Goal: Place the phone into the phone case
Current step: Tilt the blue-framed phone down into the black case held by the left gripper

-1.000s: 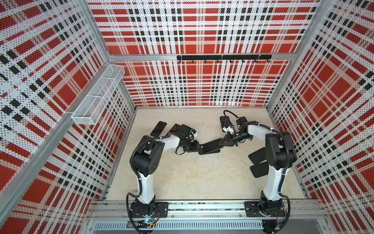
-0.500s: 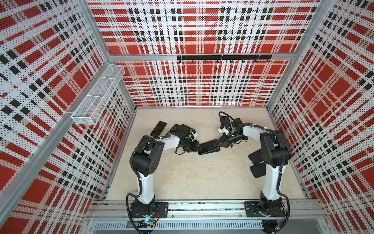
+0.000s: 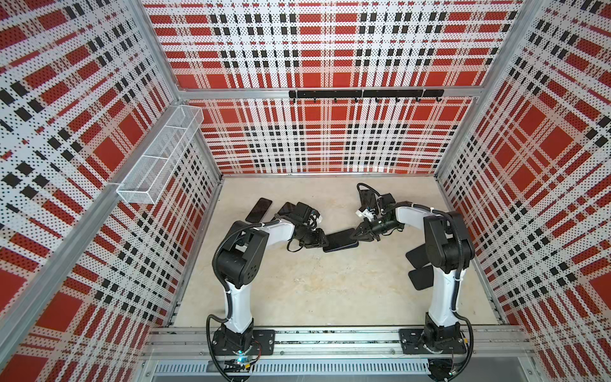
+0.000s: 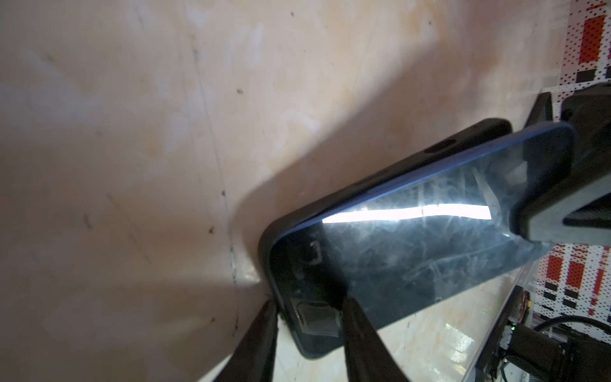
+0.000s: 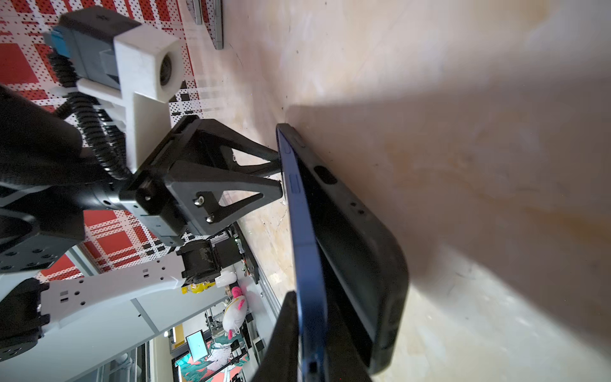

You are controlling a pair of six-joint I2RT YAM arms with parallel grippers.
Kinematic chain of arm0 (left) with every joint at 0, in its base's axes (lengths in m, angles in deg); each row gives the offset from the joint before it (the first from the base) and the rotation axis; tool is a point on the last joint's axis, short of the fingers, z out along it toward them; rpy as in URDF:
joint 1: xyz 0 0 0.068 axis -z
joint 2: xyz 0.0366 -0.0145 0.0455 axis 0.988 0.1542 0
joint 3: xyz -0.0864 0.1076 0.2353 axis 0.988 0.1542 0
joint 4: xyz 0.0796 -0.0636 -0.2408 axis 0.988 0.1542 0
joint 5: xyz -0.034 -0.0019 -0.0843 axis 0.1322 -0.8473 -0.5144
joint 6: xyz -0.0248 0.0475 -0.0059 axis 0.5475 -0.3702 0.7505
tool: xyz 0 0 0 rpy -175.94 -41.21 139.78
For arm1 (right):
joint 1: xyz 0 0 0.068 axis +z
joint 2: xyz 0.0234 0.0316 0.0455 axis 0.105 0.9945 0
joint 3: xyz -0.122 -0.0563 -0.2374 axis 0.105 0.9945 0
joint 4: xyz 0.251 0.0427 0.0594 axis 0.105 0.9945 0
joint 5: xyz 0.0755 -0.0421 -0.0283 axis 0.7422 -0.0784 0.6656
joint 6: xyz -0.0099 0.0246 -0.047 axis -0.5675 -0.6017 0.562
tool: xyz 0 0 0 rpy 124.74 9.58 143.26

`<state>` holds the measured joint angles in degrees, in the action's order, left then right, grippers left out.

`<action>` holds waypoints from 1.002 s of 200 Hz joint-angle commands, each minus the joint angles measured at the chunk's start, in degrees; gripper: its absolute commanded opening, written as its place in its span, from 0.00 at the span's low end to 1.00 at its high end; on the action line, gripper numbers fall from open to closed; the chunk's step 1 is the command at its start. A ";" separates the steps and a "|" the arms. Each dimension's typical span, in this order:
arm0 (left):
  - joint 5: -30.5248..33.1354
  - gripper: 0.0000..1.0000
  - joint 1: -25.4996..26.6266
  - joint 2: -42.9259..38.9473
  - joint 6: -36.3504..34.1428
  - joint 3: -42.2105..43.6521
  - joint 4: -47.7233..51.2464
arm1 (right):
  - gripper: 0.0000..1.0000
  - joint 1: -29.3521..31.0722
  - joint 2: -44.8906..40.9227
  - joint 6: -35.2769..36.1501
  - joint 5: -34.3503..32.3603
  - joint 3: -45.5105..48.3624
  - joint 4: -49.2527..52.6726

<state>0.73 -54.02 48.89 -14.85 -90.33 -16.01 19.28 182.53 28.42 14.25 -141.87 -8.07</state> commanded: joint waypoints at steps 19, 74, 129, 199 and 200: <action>9.16 0.36 2.11 2.54 -3.59 -1.31 3.98 | 0.14 2.00 1.72 -0.48 -10.18 1.18 -0.89; 12.55 0.31 2.94 3.38 -4.35 -1.87 5.21 | 0.25 2.12 0.01 1.04 -14.13 -1.62 2.13; 13.64 0.30 3.39 4.17 -4.57 -2.18 5.82 | 0.41 2.10 -1.59 3.40 -21.45 -7.47 9.65; 13.85 0.29 3.50 4.39 -4.65 -2.38 6.06 | 0.35 2.16 -1.61 3.50 -27.33 -8.59 12.22; 13.86 0.29 3.49 4.36 -4.65 -2.38 6.07 | 0.34 2.18 -1.63 3.48 -27.30 -8.54 12.23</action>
<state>11.18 -50.76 49.72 -18.28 -93.57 -13.06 20.97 182.51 30.69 -10.60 -149.89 2.02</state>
